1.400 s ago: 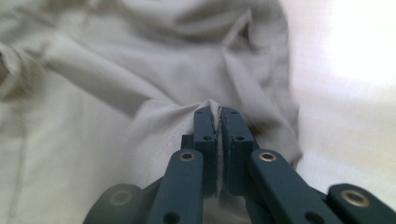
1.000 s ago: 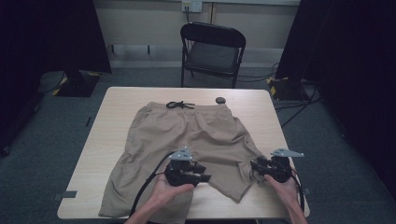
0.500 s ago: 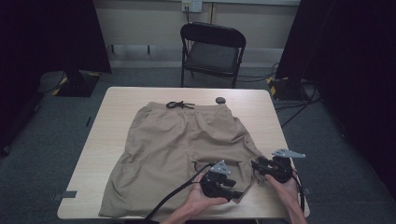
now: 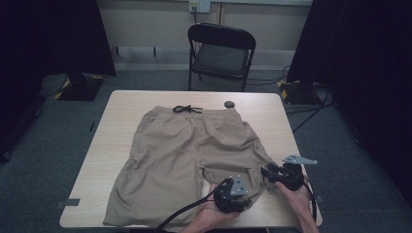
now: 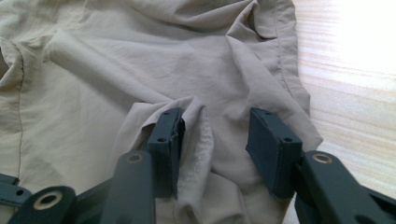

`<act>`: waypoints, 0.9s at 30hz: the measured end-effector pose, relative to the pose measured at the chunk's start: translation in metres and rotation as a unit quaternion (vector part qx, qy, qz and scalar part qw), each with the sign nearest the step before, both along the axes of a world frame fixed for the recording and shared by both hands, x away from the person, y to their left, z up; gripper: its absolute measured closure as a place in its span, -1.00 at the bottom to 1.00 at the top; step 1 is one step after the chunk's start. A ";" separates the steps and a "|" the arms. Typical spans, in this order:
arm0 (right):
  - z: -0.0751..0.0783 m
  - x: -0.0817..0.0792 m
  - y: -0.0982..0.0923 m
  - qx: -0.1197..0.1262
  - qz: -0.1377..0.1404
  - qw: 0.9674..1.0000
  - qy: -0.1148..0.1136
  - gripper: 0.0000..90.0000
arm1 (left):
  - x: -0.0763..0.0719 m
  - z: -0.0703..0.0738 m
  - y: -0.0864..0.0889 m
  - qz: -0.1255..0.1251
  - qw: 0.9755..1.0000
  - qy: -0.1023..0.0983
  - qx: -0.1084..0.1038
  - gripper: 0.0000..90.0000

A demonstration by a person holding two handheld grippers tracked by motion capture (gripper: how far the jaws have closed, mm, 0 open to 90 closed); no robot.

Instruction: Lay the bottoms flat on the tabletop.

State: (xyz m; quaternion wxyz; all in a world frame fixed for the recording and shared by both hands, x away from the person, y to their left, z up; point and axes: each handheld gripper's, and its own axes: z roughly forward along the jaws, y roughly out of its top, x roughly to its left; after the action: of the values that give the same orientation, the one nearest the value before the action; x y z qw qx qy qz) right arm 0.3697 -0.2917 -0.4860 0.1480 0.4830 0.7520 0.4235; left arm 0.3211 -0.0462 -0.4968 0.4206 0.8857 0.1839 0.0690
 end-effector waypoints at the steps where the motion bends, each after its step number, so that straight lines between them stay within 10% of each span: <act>1: 0.000 0.000 0.000 0.001 0.002 1.000 0.000 0.20 | 0.001 0.000 0.002 0.004 1.000 -0.001 0.002 0.61; 8: 0.003 -0.003 0.001 0.006 0.011 1.000 -0.003 0.08 | 0.013 0.006 0.036 0.034 0.994 0.077 -0.065 0.94; 13: 0.007 -0.006 0.004 0.014 0.026 1.000 -0.007 -0.02 | 0.018 0.036 0.082 0.056 0.989 0.066 -0.117 0.94; 20: 0.010 -0.011 0.018 0.012 0.069 0.998 -0.001 -0.18 | 0.043 0.029 0.145 0.131 0.985 0.069 -0.094 0.94; 27: 0.018 -0.020 0.026 0.017 0.081 0.996 -0.008 -0.16 | 0.058 0.006 0.170 0.177 0.976 0.095 -0.083 0.95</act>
State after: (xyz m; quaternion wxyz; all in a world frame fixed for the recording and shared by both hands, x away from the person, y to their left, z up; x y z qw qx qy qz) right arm 0.3500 -0.2659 -0.4676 0.1110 0.4190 0.7801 0.4511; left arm 0.3789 0.1233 -0.4904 0.4544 0.8038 0.3816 0.0424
